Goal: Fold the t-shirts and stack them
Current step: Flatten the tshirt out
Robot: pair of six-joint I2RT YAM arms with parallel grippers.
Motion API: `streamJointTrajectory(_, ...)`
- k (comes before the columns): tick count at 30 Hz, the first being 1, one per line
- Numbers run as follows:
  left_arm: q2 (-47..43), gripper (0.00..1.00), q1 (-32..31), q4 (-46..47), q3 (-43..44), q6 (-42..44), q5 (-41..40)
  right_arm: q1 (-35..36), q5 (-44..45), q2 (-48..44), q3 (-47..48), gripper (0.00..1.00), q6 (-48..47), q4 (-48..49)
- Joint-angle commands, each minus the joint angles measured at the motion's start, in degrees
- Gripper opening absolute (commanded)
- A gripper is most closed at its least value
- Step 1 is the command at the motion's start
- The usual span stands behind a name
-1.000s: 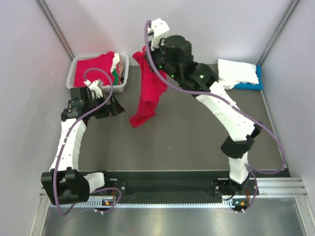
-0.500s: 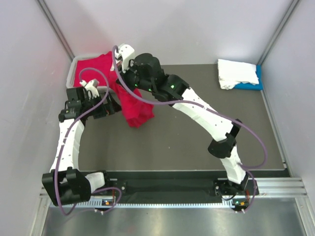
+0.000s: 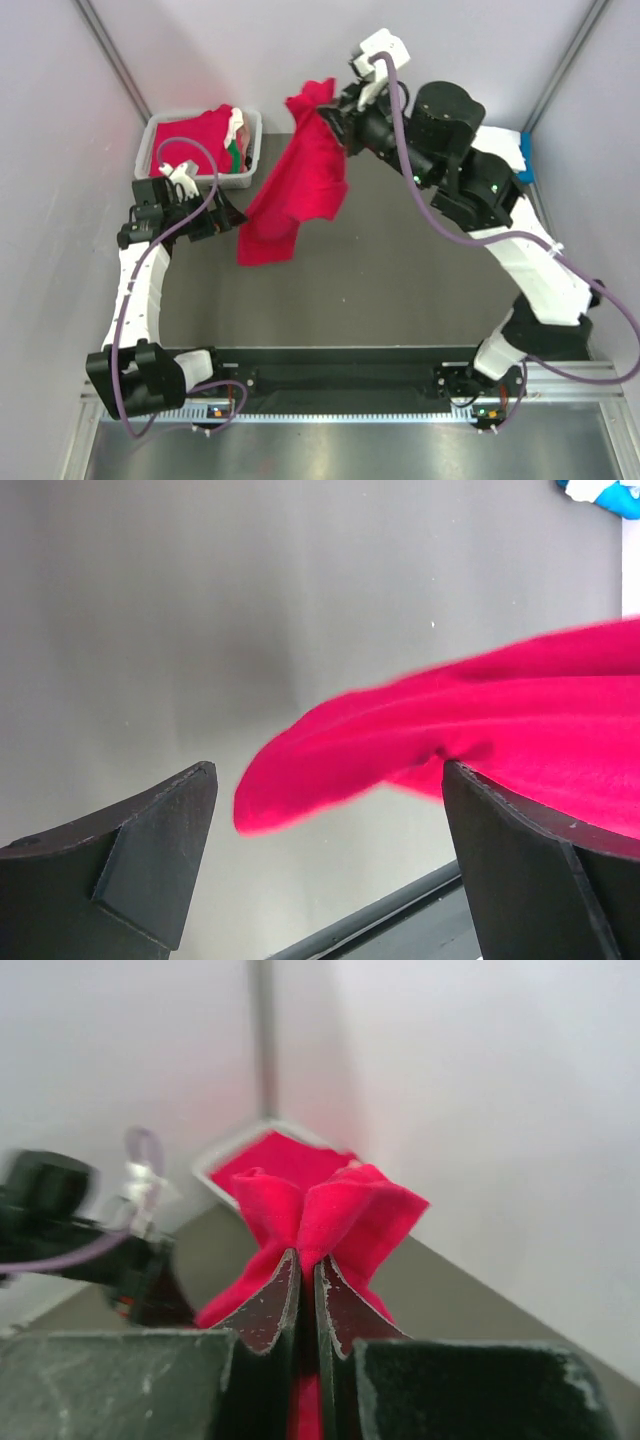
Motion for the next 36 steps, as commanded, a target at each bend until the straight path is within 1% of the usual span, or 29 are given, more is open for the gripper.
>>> streamJointTrajectory(1,0.0,0.98,0.6,1.1,0.8,0.7,-0.2,-8.1,12.4,-7.8,-14.1,0.00,2.6,-0.1)
streamJointTrajectory(2,0.1,0.98,0.7,1.0,1.0,0.8,-0.4,-13.1,12.4,-9.5,-16.0,0.00,3.6,-0.1)
streamJointTrajectory(4,0.4,0.98,0.7,0.5,1.4,1.0,-1.2,-18.0,11.3,-13.3,-20.0,0.00,4.9,-0.9)
streamJointTrajectory(5,0.5,0.98,0.7,0.4,1.8,1.1,-1.6,-22.1,11.0,-14.1,-20.7,0.00,4.9,-1.3)
streamJointTrajectory(8,1.2,0.98,1.9,-0.5,3.2,1.0,-2.5,-26.4,9.9,-15.0,-20.4,0.00,4.9,-3.4)
streamJointTrajectory(9,1.3,0.98,2.7,-0.5,3.5,0.8,-2.6,-26.8,9.9,-14.2,-19.6,0.00,4.7,-4.0)
streamJointTrajectory(12,3.5,0.98,8.6,-1.9,5.5,-0.8,0.1,-27.0,9.0,-12.1,-15.6,0.00,4.4,-5.6)
streamJointTrajectory(13,4.5,0.98,13.4,-2.4,6.3,-1.5,2.1,-27.0,8.4,-11.6,-14.9,0.00,4.9,-5.9)
streamJointTrajectory(14,6.6,0.98,15.8,-3.3,6.7,-1.7,5.3,-27.0,8.0,-11.1,-14.3,0.00,5.0,-5.9)
streamJointTrajectory(15,7.7,0.98,18.1,-4.0,7.1,-1.6,6.6,-26.9,6.1,-9.6,-13.3,0.00,6.7,-5.9)
streamJointTrajectory(16,9.0,0.97,21.6,-4.8,8.2,0.2,7.9,-26.5,4.9,-8.8,-12.9,0.00,7.8,-6.0)
streamJointTrajectory(17,11.0,0.97,22.9,-6.2,8.9,1.6,9.5,-25.8,4.0,-8.0,-12.5,0.00,8.2,-5.9)
streamJointTrajectory(18,11.9,0.96,23.8,-9.7,9.7,2.9,9.9,-25.2,2.4,-5.9,-11.5,0.00,8.5,-5.9)
streamJointTrajectory(19,12.5,0.96,25.1,-10.8,10.6,4.8,10.4,-23.3,1.8,-4.7,-10.9,0.00,8.8,-6.2)
streamJointTrajectory(21,12.7,0.96,25.8,-11.3,10.3,6.1,10.6,-20.8,0.0,-0.3,-8.8,0.00,9.0,-6.8)
streamJointTrajectory(23,11.5,0.96,26.0,-10.8,9.0,6.7,10.5,-16.8,-2.7,3.0,-7.5,0.00,9.5,-6.9)
streamJointTrajectory(24,10.8,0.96,26.0,-10.3,8.6,7.2,10.6,-15.3,-3.5,6.8,-5.4,0.00,9.6,-7.1)
streamJointTrajectory(25,10.2,0.96,26.0,-10.0,7.3,7.5,10.7,-12.2,-4.3,9.0,-3.6,0.00,9.9,-7.4)
streamJointTrajectory(26,9.5,0.97,26.0,-9.7,6.8,7.7,10.8,-10.6,-5.8,11.6,-1.6,0.00,10.1,-8.1)
streamJointTrajectory(27,9.3,0.97,26.0,-9.6,6.3,8.2,10.9,-9.0,-6.6,17.0,3.7,0.00,10.1,-9.3)
streamJointTrajectory(28,9.2,0.97,26.1,-9.7,5.5,8.7,11.5,-6.3,-7.3,19.7,6.8,0.00,10.4,-10.0)
streamJointTrajectory(30,9.3,0.97,26.0,-10.5,4.8,9.9,12.1,-4.0,-10.3,25.6,13.6,0.00,10.8,-10.1)
streamJointTrajectory(32,9.7,0.97,26.0,-11.1,4.0,10.6,12.7,-1.1,-12.2,26.2,13.8,0.00,11.4,-6.2)
streamJointTrajectory(34,10.3,0.97,26.0,-11.8,3.6,11.8,13.2,0.2,-14.1,25.1,12.1,0.00,11.6,-1.8)
streamJointTrajectory(36,10.7,0.97,26.0,-12.3,3.3,12.4,13.5,0.5,-15.7,22.5,11.0,0.00,11.4,-0.1)
